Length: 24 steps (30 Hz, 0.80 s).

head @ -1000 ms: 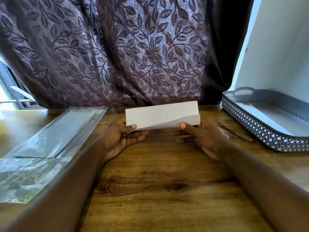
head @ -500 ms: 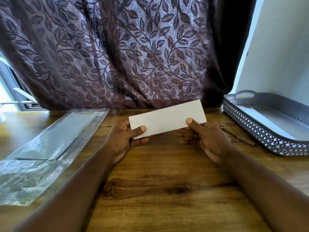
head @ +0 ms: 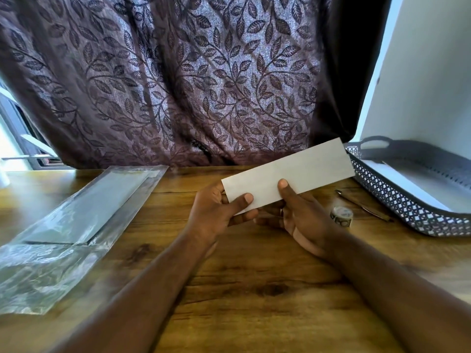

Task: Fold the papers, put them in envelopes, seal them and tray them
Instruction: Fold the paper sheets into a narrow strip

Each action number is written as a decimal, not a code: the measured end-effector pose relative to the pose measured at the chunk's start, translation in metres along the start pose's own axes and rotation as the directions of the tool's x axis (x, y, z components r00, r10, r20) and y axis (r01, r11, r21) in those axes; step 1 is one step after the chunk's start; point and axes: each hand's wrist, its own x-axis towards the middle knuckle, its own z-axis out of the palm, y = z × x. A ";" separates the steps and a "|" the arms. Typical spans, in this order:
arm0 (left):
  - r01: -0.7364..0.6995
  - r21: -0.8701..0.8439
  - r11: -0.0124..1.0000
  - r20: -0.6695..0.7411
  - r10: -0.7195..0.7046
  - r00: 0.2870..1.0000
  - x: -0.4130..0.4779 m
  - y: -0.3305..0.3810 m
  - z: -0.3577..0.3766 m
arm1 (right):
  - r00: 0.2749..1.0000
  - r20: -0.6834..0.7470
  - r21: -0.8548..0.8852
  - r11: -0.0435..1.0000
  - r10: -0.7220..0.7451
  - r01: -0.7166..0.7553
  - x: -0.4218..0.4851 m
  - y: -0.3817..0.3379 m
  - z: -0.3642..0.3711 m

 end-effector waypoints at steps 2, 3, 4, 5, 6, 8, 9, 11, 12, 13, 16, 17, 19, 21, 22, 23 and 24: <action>-0.008 0.018 1.000 0.011 0.008 1.000 0.002 0.001 -0.003 | 0.999 -0.028 0.011 1.000 -0.019 0.019 0.001 -0.002 -0.002; -0.009 0.022 1.000 0.015 0.008 1.000 0.003 0.002 -0.004 | 0.999 -0.043 0.018 1.000 -0.023 0.024 0.002 -0.003 -0.003; -0.005 0.020 1.000 0.017 0.004 1.000 0.004 0.003 -0.006 | 0.998 -0.058 0.032 0.999 -0.024 0.026 0.002 -0.004 -0.003; 0.004 0.014 1.000 0.019 -0.005 1.000 0.004 0.004 -0.009 | 0.997 -0.077 0.048 0.998 -0.024 0.028 0.003 -0.005 -0.004; 0.012 0.013 1.000 0.022 -0.013 1.000 0.005 0.005 -0.012 | 0.995 -0.097 0.068 0.997 -0.023 0.030 0.003 -0.007 -0.005; 0.019 0.037 0.999 0.034 -0.021 0.999 0.007 0.008 -0.018 | 0.991 -0.130 0.103 0.994 -0.018 0.032 0.004 -0.009 -0.008; 0.023 0.052 0.998 0.038 -0.025 0.999 0.008 0.009 -0.022 | 0.990 -0.144 0.116 0.993 -0.013 0.030 0.005 -0.009 -0.010; 0.031 0.070 0.997 0.043 -0.034 0.998 0.008 0.011 -0.027 | 0.988 -0.156 0.140 0.990 -0.003 0.025 0.005 -0.011 -0.012; 0.036 0.073 0.997 0.049 -0.040 0.998 0.009 0.012 -0.029 | 0.988 -0.155 0.152 0.988 0.000 0.024 0.005 -0.011 -0.012; 0.042 0.071 0.997 0.056 -0.046 0.997 0.009 0.012 -0.031 | 0.988 -0.153 0.162 0.987 -0.001 0.026 0.005 -0.011 -0.013; 0.056 0.053 0.997 0.063 -0.059 0.996 0.009 0.013 -0.034 | 0.987 -0.158 0.173 0.984 -0.003 0.031 0.005 -0.012 -0.015; 0.059 0.049 0.997 0.067 -0.063 0.996 0.010 0.013 -0.033 | 0.986 -0.170 0.164 0.986 -0.003 0.031 0.005 -0.012 -0.017; 0.069 0.048 0.996 0.073 -0.072 0.995 0.009 0.012 -0.034 | 0.981 -0.195 0.154 0.988 0.015 0.016 0.005 -0.012 -0.019; 0.079 0.053 0.995 0.061 -0.083 0.995 0.009 0.011 -0.037 | 0.974 -0.223 0.157 0.988 0.039 -0.004 0.006 -0.013 -0.021; 0.084 0.063 0.994 0.050 -0.088 0.995 0.010 0.011 -0.039 | 0.972 -0.230 0.145 0.989 0.046 -0.013 0.006 -0.014 -0.023; 0.085 0.073 0.994 0.034 -0.087 0.996 0.010 0.011 -0.042 | 0.972 -0.231 0.110 0.994 0.048 -0.023 0.006 -0.015 -0.024; 0.081 0.075 0.994 0.007 -0.082 0.997 0.012 0.011 -0.045 | 0.974 -0.223 0.051 0.998 0.046 -0.036 0.006 -0.016 -0.026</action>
